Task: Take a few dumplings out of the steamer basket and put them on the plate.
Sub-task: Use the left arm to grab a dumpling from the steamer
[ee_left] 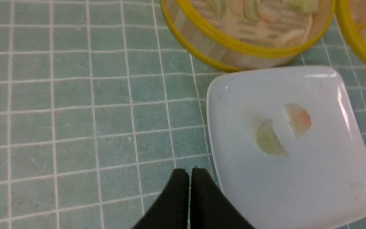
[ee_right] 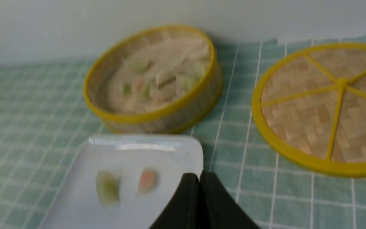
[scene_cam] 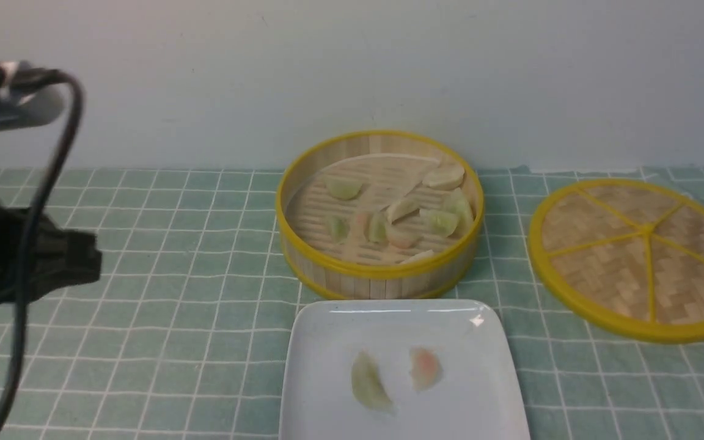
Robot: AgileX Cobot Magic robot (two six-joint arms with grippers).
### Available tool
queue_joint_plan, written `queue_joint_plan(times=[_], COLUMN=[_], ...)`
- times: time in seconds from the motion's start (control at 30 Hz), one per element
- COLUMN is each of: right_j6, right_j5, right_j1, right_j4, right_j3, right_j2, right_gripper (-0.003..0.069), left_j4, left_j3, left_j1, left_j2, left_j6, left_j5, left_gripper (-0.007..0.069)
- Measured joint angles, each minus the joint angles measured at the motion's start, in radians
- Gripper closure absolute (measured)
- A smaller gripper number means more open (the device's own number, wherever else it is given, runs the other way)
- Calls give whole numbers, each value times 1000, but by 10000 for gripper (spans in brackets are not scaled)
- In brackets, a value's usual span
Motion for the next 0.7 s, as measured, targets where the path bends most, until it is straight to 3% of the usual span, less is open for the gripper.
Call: queue_joint_plan(times=[0.17,0.4,0.7], right_j6=[-67,-92,-99], right_j5=[122,155,155], right_j1=[1,1,1], right_j4=[4,4,3], right_j3=[-66,-68,-68], right_j2=[145,178,178], right_gripper=[671,671,671], left_j4=[1,138,195], left_j3=[-171,-460,-864], left_j1=[-76,-257,-294], left_j2=[264,577,959], left_j6=[43,-40,-72], left_j5=[5,28,112], left_gripper=[631,631,630])
